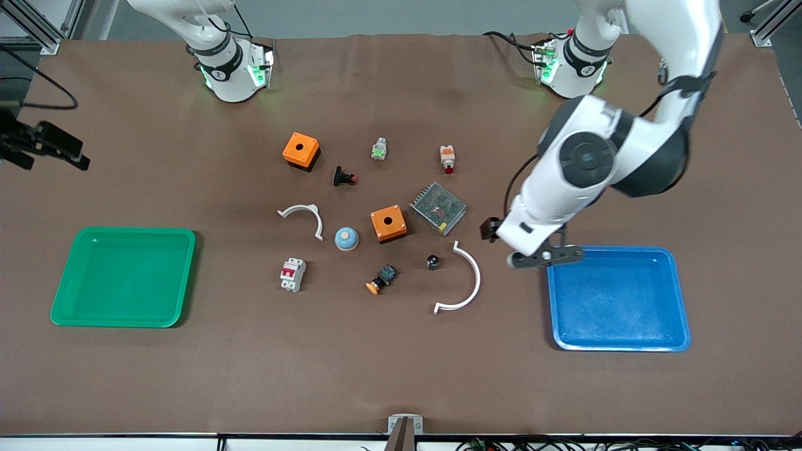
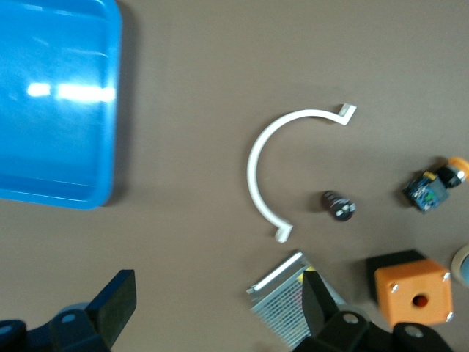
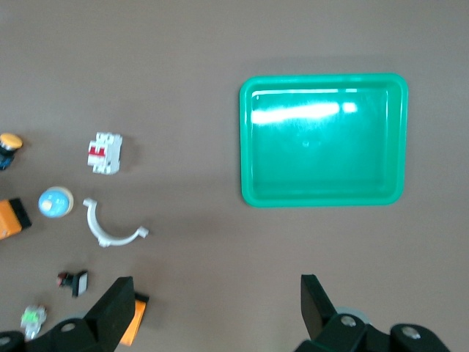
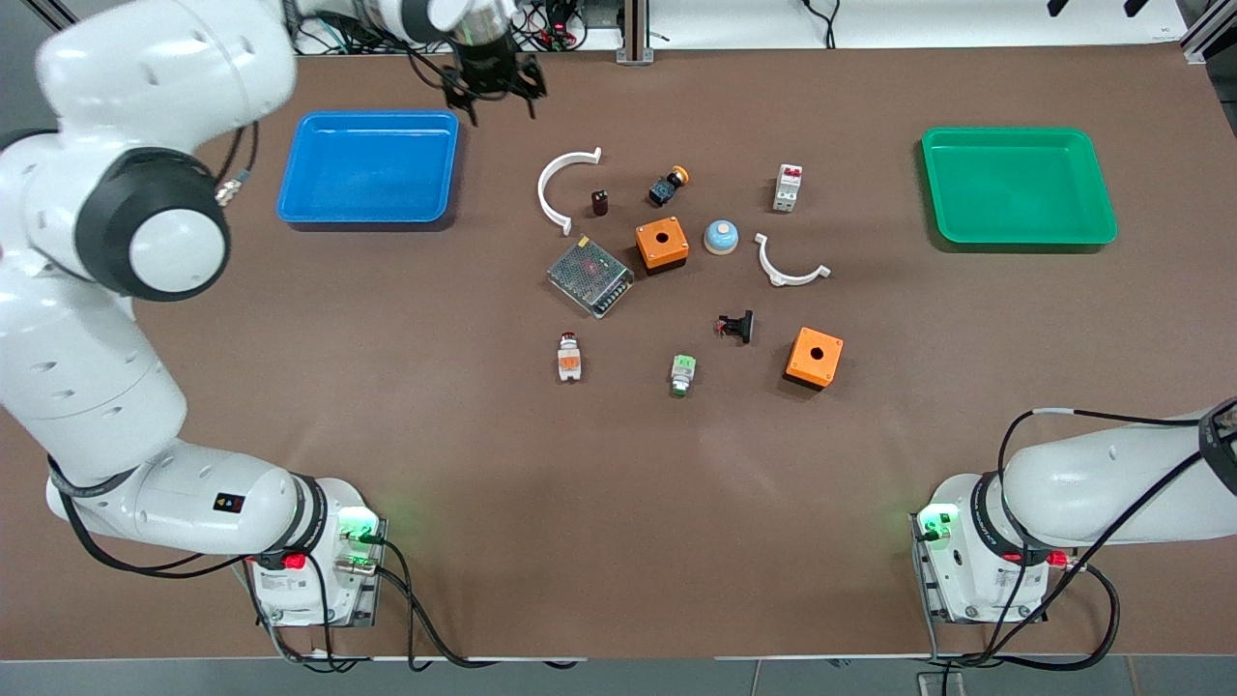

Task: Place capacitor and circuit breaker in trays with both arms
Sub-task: 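Lower the left gripper onto the capacitor while the right gripper reaches the breaker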

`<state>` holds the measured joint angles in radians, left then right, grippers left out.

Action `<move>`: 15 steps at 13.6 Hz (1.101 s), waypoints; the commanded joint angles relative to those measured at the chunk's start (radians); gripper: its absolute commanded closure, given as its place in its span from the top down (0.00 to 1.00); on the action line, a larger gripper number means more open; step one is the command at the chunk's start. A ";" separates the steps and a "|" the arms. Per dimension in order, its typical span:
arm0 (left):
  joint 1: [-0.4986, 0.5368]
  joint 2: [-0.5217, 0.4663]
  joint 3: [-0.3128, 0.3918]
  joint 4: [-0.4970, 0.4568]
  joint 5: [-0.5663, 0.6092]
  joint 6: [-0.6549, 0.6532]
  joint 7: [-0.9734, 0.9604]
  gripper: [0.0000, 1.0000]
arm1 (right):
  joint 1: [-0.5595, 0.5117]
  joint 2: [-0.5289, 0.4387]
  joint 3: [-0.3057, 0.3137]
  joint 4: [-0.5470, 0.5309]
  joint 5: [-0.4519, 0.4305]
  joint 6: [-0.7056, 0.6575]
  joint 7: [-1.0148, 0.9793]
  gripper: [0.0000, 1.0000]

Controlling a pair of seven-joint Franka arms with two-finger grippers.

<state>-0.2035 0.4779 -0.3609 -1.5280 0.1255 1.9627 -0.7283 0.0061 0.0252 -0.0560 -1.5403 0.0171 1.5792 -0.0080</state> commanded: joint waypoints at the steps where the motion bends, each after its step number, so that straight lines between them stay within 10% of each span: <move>1: -0.057 0.109 0.005 0.023 0.049 0.092 -0.153 0.96 | -0.026 0.059 0.002 0.026 0.001 0.054 -0.006 1.00; 15: -0.198 0.341 0.057 0.054 0.083 0.407 -0.313 0.63 | 0.294 0.298 0.010 -0.217 0.106 0.526 0.407 1.00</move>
<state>-0.3685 0.8002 -0.3363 -1.4995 0.1844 2.3514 -1.0220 0.2778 0.3202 -0.0362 -1.6892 0.0929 2.0080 0.3694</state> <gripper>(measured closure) 0.352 0.000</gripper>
